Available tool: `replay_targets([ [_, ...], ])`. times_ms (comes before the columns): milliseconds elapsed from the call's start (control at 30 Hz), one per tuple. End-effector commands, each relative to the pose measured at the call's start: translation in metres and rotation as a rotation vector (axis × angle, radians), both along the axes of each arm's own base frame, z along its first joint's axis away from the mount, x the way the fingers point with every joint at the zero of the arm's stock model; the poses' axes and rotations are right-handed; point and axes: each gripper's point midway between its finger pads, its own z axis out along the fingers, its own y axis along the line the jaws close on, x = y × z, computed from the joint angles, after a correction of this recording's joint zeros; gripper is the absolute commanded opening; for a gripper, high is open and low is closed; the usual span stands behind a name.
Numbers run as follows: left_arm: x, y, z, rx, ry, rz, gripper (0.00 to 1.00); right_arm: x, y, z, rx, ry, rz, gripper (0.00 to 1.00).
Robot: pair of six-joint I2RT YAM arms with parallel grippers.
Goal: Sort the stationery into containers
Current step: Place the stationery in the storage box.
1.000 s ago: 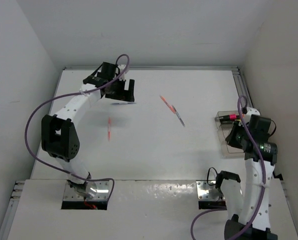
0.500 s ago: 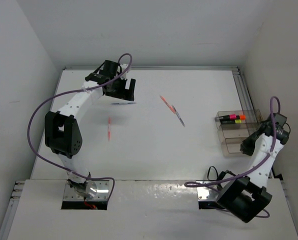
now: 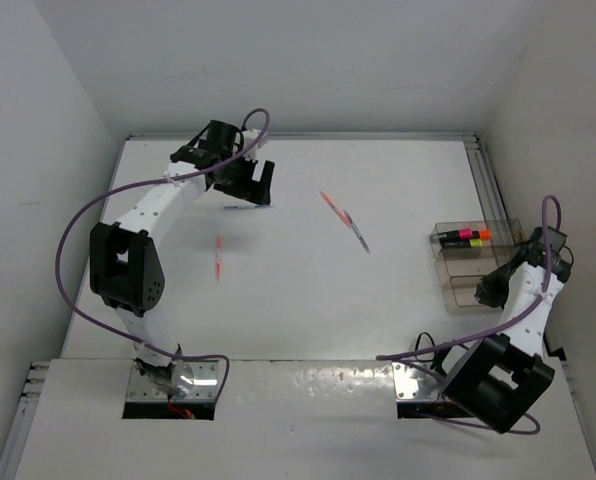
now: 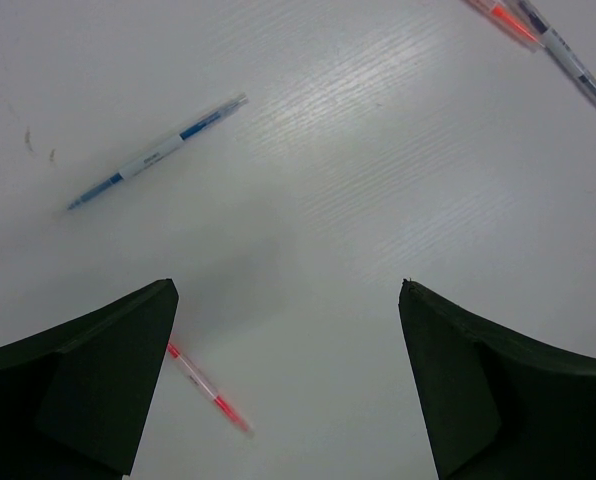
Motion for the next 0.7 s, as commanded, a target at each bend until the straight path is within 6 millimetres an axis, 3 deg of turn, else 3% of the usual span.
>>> replay_targets([
  [0,-0.003,-0.011,0.011,-0.021,-0.052,-0.132,1.00,0.014,-0.007,-0.004,-0.011,-0.046,-0.020,0.12],
  [33,-0.003,-0.009,0.011,-0.022,-0.052,-0.137,1.00,0.015,-0.008,-0.005,-0.009,-0.044,-0.022,0.23],
  [133,-0.002,-0.006,0.011,-0.022,-0.063,-0.153,1.00,0.015,-0.007,-0.010,0.010,-0.020,-0.025,0.36],
  [233,0.001,0.002,0.007,-0.004,-0.064,-0.140,1.00,0.018,-0.005,-0.009,0.038,-0.022,-0.023,0.42],
  [267,0.004,0.008,0.006,0.018,-0.073,-0.135,1.00,0.020,-0.005,-0.008,0.041,-0.030,-0.020,0.51],
  [400,0.014,0.022,0.005,0.129,-0.130,-0.226,0.97,0.034,0.004,0.006,0.068,-0.100,0.071,0.52],
  [567,0.038,0.061,-0.019,0.398,-0.086,-0.415,0.81,0.065,0.054,0.029,0.166,-0.261,0.416,0.50],
  [667,0.050,0.076,-0.035,0.473,-0.083,-0.452,0.67,0.063,0.067,0.024,0.152,-0.217,0.540,0.49],
])
